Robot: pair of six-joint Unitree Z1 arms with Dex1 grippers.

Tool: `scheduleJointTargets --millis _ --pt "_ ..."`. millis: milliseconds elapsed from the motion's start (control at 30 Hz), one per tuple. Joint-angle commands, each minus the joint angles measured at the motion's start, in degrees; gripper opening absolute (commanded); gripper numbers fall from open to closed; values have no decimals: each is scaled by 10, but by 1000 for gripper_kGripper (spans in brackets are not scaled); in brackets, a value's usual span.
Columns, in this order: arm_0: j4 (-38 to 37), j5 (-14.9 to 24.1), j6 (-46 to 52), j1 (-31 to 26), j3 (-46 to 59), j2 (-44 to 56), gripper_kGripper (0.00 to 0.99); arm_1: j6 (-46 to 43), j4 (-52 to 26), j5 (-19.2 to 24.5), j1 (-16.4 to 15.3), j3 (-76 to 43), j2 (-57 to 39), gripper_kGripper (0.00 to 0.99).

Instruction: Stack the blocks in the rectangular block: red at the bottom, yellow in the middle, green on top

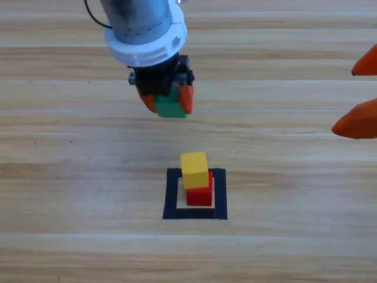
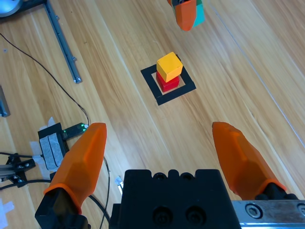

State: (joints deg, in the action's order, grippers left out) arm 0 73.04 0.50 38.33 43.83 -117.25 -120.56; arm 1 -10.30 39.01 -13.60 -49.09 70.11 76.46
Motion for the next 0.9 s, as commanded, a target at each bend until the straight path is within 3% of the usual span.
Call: scheduleJointTargets --millis 33,367,900 --pt "40 -3 29 23 -49 -66 0 -4 10 -14 15 4 26 979" --pt "76 13 99 57 -91 -115 0 -6 11 -15 15 4 26 979" --pt "79 20 117 71 -80 -127 0 -7 12 -15 15 5 29 979"
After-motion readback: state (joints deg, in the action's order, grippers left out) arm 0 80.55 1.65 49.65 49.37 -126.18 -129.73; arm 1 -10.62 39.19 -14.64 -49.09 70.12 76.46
